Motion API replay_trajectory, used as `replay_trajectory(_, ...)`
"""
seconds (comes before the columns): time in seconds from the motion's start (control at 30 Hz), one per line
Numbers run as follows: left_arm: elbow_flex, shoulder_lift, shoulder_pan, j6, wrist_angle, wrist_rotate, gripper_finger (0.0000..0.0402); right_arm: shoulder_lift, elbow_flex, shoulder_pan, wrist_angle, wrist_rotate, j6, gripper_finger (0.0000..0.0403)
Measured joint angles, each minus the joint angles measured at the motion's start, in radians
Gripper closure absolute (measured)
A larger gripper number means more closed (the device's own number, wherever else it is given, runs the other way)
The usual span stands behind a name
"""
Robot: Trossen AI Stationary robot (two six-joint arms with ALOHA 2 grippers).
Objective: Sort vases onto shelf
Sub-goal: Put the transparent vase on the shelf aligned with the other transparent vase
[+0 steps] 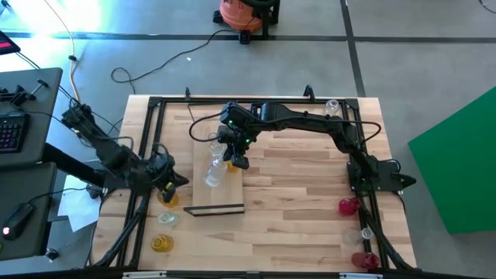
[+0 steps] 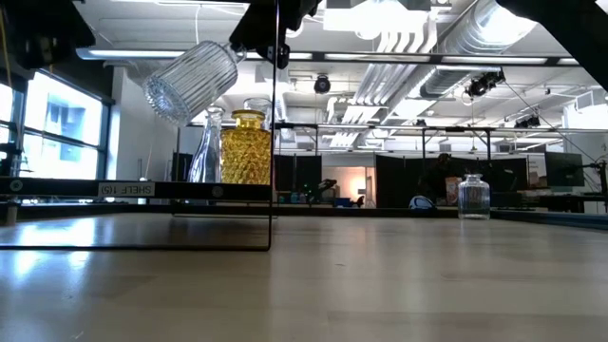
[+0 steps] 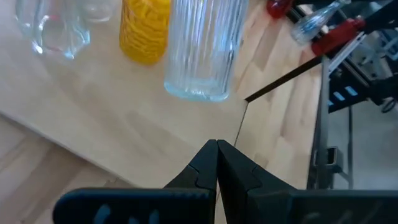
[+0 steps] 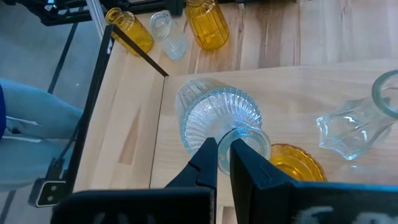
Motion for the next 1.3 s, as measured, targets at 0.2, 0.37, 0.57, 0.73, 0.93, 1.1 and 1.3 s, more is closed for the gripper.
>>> replay_trajectory(0.2,-0.007,0.089,0.027,0.002,0.069,-0.053,0.0401,0.001,0.000,0.003,0.000,0.003,-0.006,0.0402)
replay_trajectory(0.37,-0.007,0.171,0.083,0.029,0.114,-0.035,0.0401,0.013,-0.009,0.028,-0.005,0.011,-0.030,0.0402)
replay_trajectory(0.57,-0.007,0.250,0.123,0.076,0.203,-0.021,0.0401,0.018,-0.044,0.050,0.000,0.084,-0.040,0.0402)
replay_trajectory(0.73,-0.007,0.302,0.163,0.119,0.277,0.040,0.0401,0.017,-0.044,0.048,0.016,0.089,-0.040,0.0402)
replay_trajectory(0.93,-0.007,0.353,0.209,0.160,0.350,0.084,0.0401,0.017,-0.044,0.048,0.020,0.085,-0.051,0.0402)
replay_trajectory(1.1,-0.007,0.362,0.226,0.159,0.362,0.130,0.0401,0.020,-0.044,0.053,0.023,0.047,-0.041,0.0402)
replay_trajectory(1.3,-0.007,0.363,0.226,0.158,0.362,0.161,0.0401,0.052,-0.044,0.080,0.052,0.053,-0.058,0.0402)
